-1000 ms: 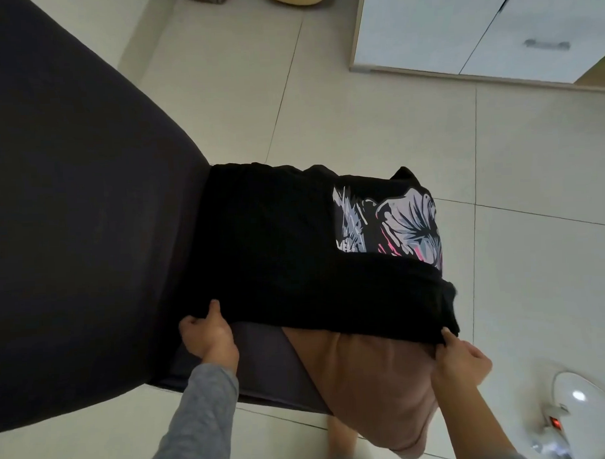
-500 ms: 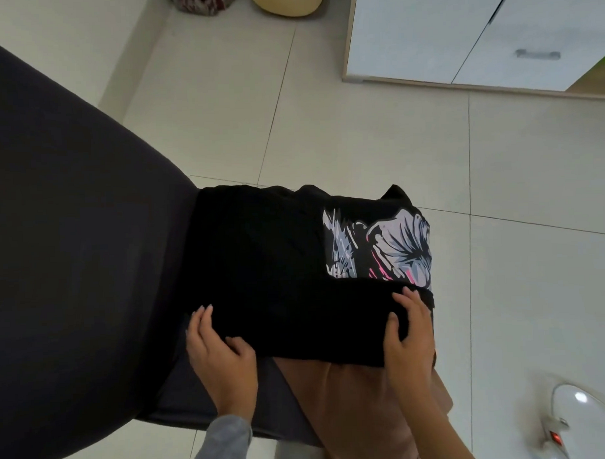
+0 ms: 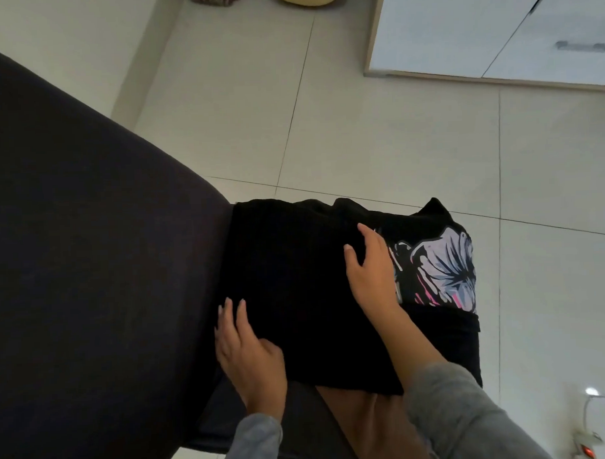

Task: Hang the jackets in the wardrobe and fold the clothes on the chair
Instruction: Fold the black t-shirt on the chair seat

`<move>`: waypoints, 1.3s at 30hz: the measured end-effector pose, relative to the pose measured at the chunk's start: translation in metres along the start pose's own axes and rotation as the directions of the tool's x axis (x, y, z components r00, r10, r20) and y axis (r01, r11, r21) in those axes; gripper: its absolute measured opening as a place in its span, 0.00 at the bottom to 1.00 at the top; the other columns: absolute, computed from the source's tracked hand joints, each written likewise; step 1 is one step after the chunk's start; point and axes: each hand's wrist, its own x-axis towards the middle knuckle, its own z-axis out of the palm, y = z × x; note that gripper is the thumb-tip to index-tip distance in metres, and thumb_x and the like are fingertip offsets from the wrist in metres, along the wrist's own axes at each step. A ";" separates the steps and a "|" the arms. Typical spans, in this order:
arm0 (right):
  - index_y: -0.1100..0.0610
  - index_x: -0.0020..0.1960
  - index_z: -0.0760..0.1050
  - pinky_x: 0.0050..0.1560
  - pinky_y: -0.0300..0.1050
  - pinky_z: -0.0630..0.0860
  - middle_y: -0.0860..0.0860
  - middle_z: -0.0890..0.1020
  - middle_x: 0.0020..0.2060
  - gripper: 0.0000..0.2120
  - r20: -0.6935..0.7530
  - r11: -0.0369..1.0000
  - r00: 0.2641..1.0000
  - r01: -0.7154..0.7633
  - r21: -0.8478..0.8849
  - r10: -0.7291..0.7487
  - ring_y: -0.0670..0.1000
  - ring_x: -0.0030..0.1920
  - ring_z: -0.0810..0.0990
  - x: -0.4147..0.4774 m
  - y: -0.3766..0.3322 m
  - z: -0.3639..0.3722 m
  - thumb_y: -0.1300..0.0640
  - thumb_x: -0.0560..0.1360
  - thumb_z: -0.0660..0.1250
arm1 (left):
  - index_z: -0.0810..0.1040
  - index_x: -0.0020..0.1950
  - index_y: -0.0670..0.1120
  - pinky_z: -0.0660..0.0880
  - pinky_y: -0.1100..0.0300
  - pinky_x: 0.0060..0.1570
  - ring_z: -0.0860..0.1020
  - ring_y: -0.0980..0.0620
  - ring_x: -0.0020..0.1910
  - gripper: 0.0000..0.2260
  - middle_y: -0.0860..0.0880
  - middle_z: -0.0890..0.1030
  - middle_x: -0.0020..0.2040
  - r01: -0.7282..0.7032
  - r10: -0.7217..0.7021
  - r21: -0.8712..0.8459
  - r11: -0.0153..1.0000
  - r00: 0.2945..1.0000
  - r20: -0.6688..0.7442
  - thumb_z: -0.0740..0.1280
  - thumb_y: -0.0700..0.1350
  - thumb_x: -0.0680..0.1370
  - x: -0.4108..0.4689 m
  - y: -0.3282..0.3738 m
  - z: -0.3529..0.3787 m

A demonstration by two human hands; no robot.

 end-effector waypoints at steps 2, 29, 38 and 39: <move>0.57 0.73 0.61 0.69 0.44 0.61 0.54 0.67 0.70 0.24 -0.026 0.993 1.000 -0.019 -0.113 0.016 0.52 0.70 0.64 0.011 -0.005 0.008 0.55 0.79 0.60 | 0.70 0.68 0.41 0.56 0.49 0.72 0.60 0.49 0.74 0.29 0.46 0.67 0.72 -0.093 0.092 -0.074 0.993 0.996 -0.007 0.63 0.27 0.68 0.011 0.005 0.000; 0.55 0.50 0.77 0.53 0.43 0.74 0.44 0.77 0.47 0.10 0.092 0.914 0.909 0.407 0.010 -0.406 0.43 0.50 0.76 -0.048 0.036 -0.003 0.58 0.73 0.59 | 0.77 0.46 0.45 0.67 0.62 0.47 0.72 0.52 0.44 0.12 0.50 0.76 0.44 -0.711 0.698 -0.061 0.700 0.664 0.267 0.72 0.38 0.64 0.077 0.026 0.004; 0.53 0.61 0.72 0.61 0.41 0.69 0.41 0.76 0.52 0.17 0.218 0.932 0.918 0.355 -0.075 -0.332 0.37 0.57 0.71 -0.079 0.049 -0.018 0.51 0.75 0.56 | 0.80 0.42 0.47 0.67 0.59 0.37 0.74 0.52 0.38 0.13 0.54 0.76 0.39 -0.671 0.646 0.036 0.740 0.726 0.236 0.63 0.56 0.70 0.033 -0.011 -0.011; 0.53 0.61 0.73 0.61 0.41 0.69 0.41 0.76 0.53 0.17 0.195 0.930 0.922 0.357 -0.093 -0.334 0.38 0.57 0.71 -0.078 0.050 -0.021 0.51 0.76 0.56 | 0.79 0.39 0.47 0.67 0.58 0.36 0.74 0.51 0.36 0.14 0.53 0.75 0.36 -0.630 0.613 0.049 0.775 0.768 0.184 0.63 0.56 0.71 0.031 -0.011 -0.012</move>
